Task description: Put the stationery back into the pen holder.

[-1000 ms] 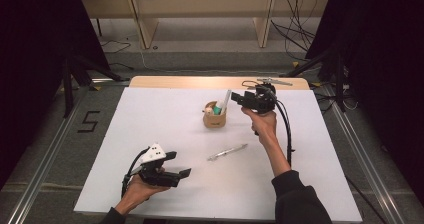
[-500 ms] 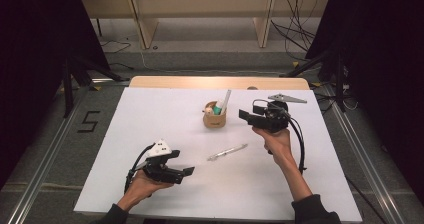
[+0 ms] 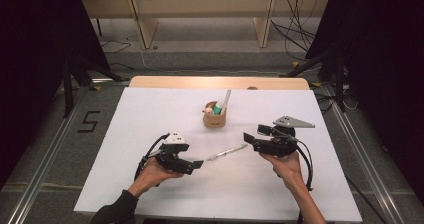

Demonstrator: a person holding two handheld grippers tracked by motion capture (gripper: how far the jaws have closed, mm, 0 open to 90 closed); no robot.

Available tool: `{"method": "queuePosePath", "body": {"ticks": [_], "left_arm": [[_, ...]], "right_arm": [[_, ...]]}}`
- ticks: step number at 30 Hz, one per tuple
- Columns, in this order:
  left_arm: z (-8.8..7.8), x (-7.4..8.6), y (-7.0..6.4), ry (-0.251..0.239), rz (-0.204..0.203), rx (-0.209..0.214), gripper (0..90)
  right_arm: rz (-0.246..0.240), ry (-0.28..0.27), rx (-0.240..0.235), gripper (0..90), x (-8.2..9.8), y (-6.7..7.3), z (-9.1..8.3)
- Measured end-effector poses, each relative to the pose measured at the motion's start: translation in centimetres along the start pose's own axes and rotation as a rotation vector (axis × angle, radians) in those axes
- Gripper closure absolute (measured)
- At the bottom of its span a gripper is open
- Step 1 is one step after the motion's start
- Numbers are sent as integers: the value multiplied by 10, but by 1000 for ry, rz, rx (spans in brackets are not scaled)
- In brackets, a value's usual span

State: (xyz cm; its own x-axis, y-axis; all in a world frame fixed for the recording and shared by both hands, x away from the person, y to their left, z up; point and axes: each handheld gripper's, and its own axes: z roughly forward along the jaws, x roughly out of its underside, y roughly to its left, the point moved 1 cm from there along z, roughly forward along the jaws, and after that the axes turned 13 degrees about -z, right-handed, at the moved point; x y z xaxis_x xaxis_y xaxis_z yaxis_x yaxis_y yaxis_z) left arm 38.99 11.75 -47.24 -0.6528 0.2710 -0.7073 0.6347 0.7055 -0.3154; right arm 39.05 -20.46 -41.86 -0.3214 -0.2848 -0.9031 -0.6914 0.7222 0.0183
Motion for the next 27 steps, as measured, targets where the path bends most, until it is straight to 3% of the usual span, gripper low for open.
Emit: {"method": "queuePosePath", "body": {"ticks": [18,23,27], "left_arm": [[39,-23,-13,119,75,-13,196],[48,-27,-16,159,103,-15,246],[54,-29,-18,164,99,-11,295]], "right_arm": [[29,3,-28,278,39,17,-20],[18,9,-29,267,46,21,-25],[13,6,-39,263,50,26,-28]]}}
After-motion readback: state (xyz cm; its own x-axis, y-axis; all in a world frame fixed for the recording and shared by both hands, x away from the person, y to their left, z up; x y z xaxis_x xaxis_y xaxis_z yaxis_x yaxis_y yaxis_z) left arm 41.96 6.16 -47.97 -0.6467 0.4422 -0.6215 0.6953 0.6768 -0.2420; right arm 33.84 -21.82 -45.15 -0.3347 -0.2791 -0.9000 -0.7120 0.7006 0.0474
